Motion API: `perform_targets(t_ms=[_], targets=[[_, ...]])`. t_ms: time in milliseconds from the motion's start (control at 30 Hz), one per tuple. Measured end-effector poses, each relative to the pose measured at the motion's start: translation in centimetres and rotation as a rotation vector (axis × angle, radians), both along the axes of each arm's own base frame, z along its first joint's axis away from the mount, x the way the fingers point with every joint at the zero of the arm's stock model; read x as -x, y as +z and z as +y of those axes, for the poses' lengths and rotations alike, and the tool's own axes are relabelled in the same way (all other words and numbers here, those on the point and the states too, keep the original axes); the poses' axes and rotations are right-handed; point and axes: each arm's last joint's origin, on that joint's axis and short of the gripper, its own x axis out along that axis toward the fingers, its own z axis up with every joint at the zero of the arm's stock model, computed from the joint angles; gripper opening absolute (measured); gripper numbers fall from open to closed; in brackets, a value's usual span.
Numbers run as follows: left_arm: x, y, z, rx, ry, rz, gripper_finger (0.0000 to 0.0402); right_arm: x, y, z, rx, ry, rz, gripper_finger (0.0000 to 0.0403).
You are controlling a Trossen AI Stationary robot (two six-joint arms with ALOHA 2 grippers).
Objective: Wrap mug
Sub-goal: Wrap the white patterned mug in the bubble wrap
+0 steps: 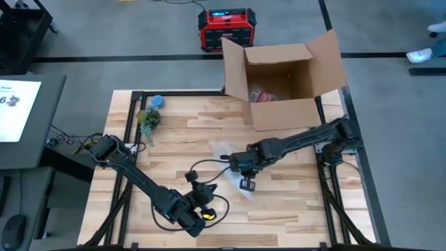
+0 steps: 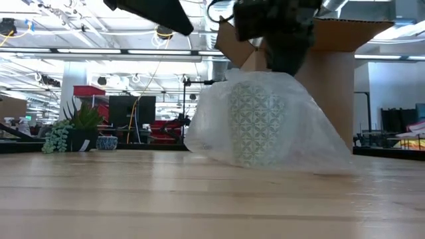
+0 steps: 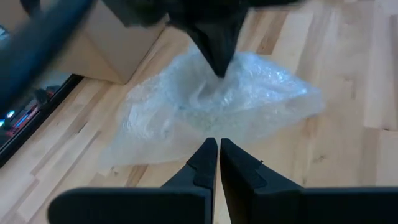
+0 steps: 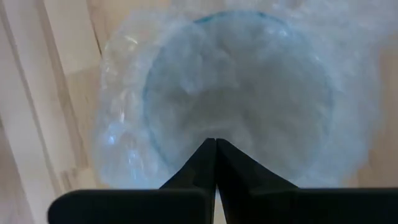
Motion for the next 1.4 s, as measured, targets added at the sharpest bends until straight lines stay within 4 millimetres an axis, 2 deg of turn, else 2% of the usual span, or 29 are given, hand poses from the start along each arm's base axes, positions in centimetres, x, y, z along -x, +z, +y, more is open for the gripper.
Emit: perform_targets(t_ms=[100, 233, 400, 533, 633, 767, 967, 1100, 1167, 1300, 1400], targets=[[-0.1, -0.4, 0.1, -0.007, 0.006, 0.012, 0.0000, -0.8, -1.1, -0.2, 0.001, 0.000, -0.006, 0.0000], [-0.3, -0.9, 0.1, -0.005, 0.010, 0.026, 0.0000, -1.0, -1.1, -0.1, -0.016, 0.011, -0.014, 0.0000], [-0.4, -1.1, 0.2, -0.001, 0.014, 0.033, 0.0000, -0.7, 1.6, 0.0, -0.015, 0.017, -0.045, 0.0000], [-0.4, -1.1, 0.1, 0.000, 0.013, 0.032, 0.0000, -0.8, 4.5, 0.1, 0.015, 0.006, -0.149, 0.0000], [-0.3, -1.1, 0.1, 0.001, 0.012, 0.032, 0.0000, -1.1, 5.5, 0.2, 0.044, -0.007, -0.224, 0.0000], [-0.3, -1.1, 0.1, 0.001, 0.013, 0.031, 0.0000, -2.3, 4.0, -0.3, 0.062, -0.011, -0.223, 0.0000], [-0.3, -1.1, 0.1, 0.002, 0.013, 0.031, 0.0000, -4.1, -1.1, -1.6, 0.095, -0.015, -0.098, 0.0000], [-0.3, -1.1, 0.0, 0.002, 0.012, 0.030, 0.0000, -4.5, -3.0, -1.5, 0.105, 0.018, -0.036, 0.0000], [-0.3, -1.1, 0.1, 0.001, 0.012, 0.031, 0.0000, -4.3, -2.9, -1.2, 0.108, 0.040, -0.032, 0.0000], [-0.3, -1.1, -0.1, 0.001, 0.009, 0.030, 0.0000, -3.5, -1.2, -0.1, 0.096, 0.074, -0.058, 0.0000], [-0.2, -1.1, -0.1, 0.001, 0.007, 0.030, 0.0000, -2.4, 1.4, 0.8, 0.080, 0.099, -0.114, 0.0000]])
